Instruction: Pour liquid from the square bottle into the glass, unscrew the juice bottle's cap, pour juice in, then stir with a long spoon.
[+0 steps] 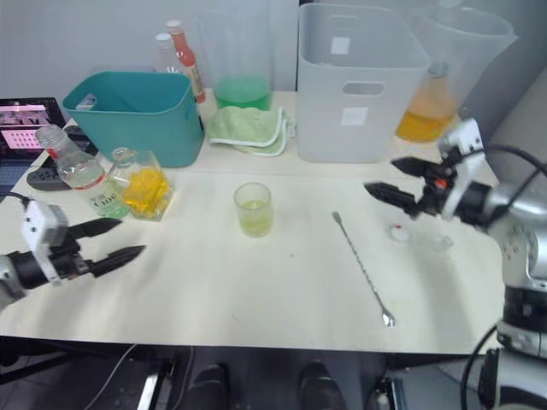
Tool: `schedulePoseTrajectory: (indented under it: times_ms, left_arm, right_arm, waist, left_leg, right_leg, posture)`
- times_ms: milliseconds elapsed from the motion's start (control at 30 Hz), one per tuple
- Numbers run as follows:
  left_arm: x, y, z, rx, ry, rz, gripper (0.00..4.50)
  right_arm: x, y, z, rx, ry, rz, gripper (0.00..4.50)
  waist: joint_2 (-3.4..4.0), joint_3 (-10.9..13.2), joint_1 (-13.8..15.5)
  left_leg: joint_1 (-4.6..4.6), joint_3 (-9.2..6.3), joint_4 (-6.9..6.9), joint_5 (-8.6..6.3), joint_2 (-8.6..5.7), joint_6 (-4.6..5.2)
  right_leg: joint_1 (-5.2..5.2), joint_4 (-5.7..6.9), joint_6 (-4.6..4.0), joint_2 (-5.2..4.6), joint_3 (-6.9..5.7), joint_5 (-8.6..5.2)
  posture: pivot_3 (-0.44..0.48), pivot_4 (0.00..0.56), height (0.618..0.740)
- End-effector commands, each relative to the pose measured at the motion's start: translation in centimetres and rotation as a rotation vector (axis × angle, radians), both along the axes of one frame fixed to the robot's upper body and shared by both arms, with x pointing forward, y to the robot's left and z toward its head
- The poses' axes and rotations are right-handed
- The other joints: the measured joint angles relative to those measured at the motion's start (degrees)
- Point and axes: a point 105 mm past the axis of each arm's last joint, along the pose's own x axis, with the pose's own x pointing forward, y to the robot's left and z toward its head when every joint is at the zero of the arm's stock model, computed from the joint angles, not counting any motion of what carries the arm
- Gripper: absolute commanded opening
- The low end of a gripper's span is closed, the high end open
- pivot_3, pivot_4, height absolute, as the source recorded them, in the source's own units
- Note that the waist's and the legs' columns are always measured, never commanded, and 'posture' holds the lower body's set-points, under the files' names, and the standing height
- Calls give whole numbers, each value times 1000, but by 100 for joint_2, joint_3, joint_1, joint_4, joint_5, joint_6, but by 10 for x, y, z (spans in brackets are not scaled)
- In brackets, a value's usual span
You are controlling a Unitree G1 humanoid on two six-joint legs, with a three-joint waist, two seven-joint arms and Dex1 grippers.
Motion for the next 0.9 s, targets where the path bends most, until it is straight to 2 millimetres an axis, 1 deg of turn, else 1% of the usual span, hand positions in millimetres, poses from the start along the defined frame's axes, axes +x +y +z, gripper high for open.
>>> schedulePoseTrajectory:
  times_ms: [33, 133, 200, 267, 400, 533, 667, 833, 900]
  left_arm:
    - [3, 33, -10, 104, -7, 114, 4500]
    - [0, 46, -14, 83, -18, 124, 4500]
    - [-3, 50, -18, 61, -13, 129, 4500]
    - [-6, 51, -21, 49, -14, 126, 4500]
    - [-12, 53, -22, 22, -34, 132, 4500]
    - [-21, 60, -29, -34, -34, 184, 4500]
    - [-29, 64, -36, -18, -19, 198, 4500]
    - [-25, 66, -31, -19, -62, 226, 4500]
    - [-25, 63, -33, -19, -55, 205, 4500]
  right_arm:
    - [-15, -31, -5, -49, -70, -64, 4477]
    - [-24, -48, -25, -74, -81, -125, 4477]
    - [-31, -58, -36, -84, -78, -156, 4477]
    - [-35, -63, -42, -85, -82, -175, 4477]
    - [-41, -69, -48, -81, -90, -197, 4477]
    - [-44, -73, -53, -80, -92, -210, 4477]
    - [-45, -78, -58, -84, -90, -226, 4477]
    - [-46, -84, -67, -82, -83, -234, 4477]
    - [-45, -85, -67, -62, -91, -243, 4477]
  waist:
    - [0, 0, -28]
    - [-1, 0, -99]
    - [-1, 0, -128]
    - [-1, 0, -144]
    - [-1, 0, -164]
    - [-1, 0, -185]
    - [-2, 0, -190]
    - [-4, 0, -169]
    - [-4, 0, -174]
  left_leg:
    - [6, 1, 0, 0, 0, 0]
    - [16, 1, -1, 0, 0, 0]
    - [21, 1, -2, 0, 0, 0]
    - [26, 1, -1, 0, 0, -1]
    - [31, 1, -1, 0, 0, -1]
    - [41, 0, -1, 0, 0, -1]
    - [53, 0, -1, 0, 0, -1]
    - [56, 0, -1, 0, 0, -2]
    - [59, 0, -2, 0, 0, -2]
  right_leg:
    - [5, -1, -1, 0, 0, -1]
    - [6, 5, -4, 1, 0, -3]
    - [11, 6, 0, 1, 0, -5]
    - [20, 7, 0, 1, 0, -6]
    - [31, 7, -1, 1, 0, -6]
    - [45, 5, 0, 1, 0, -8]
    - [58, 1, 0, 0, 1, -12]
    - [65, -4, -14, 0, 0, -29]
    - [66, -3, -11, 0, 0, -27]
  posture:
    - [0, 150, 717]
    - [0, 150, 717]
    - [0, 150, 717]
    - [0, 150, 717]
    - [0, 150, 717]
    - [0, 150, 717]
    - [0, 150, 717]
    - [0, 150, 717]
    - [0, 150, 717]
